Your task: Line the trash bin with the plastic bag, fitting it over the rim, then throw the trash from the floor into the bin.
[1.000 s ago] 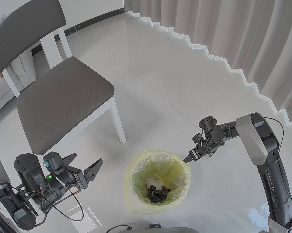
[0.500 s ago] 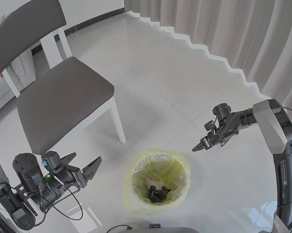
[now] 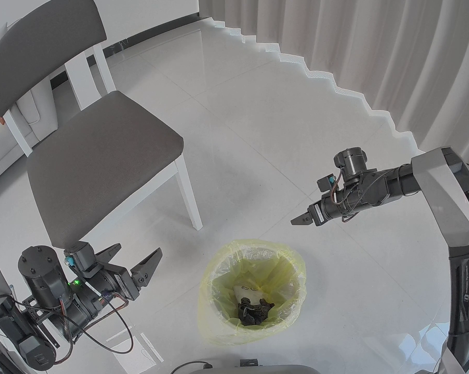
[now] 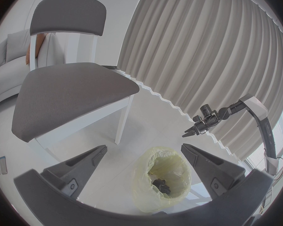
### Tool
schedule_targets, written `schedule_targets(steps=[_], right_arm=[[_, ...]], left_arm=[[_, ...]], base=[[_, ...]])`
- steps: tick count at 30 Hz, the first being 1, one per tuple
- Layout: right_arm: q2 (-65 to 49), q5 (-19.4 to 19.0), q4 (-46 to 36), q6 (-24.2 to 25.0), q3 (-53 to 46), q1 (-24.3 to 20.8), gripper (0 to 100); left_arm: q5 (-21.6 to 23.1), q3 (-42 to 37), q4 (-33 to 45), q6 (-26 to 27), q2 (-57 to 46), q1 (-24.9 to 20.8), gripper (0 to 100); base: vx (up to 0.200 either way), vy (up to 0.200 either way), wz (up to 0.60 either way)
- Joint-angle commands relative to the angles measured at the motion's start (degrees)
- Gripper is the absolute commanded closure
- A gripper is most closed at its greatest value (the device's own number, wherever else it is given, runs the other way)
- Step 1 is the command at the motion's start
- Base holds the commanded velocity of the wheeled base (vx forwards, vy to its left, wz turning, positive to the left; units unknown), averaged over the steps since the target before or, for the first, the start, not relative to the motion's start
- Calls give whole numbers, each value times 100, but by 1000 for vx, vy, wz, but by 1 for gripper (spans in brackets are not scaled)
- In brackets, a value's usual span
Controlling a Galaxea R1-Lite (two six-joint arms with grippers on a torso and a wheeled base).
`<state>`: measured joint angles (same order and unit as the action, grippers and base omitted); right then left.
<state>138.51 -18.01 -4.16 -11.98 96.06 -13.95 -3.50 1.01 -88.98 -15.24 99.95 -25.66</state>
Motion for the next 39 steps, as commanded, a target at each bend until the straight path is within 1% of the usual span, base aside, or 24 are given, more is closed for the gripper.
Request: schedule_targets(steps=[1,4,9,17,22,26,27,30,33,35,39], right_arm=[[229,-10,29,21,220,-231,0],[607,-19,20,21,554,-284,0],[888,-36,29,-59,721,-310,0],[1337,-98,11,-94,1002,-583,0],[1644,-98,-33,-102,1283,-601,0],[1838,-107,-59,-155,1477,-583,0],[1890,-107,-138,-199,1521,-583,0],[2005,-107,-428,-392,1644,-565,0],[2040,-98,-780,-428,1853,-548,0],[2022,-89,-973,-533,1853,-451,0],[1943,-28,-1008,-621,1853,-161,0]], left_arm=[[-63,-101,-102,-32,-107,-71,0],[-81,-101,-102,-14,-222,-71,0],[-116,-101,-102,-5,-239,-79,0],[-125,-101,-102,-14,-230,-115,0],[-125,-101,-102,-14,-222,-115,0],[-221,-101,-102,-32,-230,-167,0],[-301,-101,-102,-41,-239,-194,0],[-309,-101,-102,-41,-230,-194,0],[-309,-101,-102,-41,-213,-194,0],[-309,-101,-102,-41,-213,-194,0],[-309,-101,-102,-41,-239,-194,0]], base=[[0,0,0],[0,0,0],[0,0,0],[0,0,0],[0,0,0],[0,0,0],[0,0,0],[0,0,0],[0,0,0],[0,0,0],[0,0,0]])
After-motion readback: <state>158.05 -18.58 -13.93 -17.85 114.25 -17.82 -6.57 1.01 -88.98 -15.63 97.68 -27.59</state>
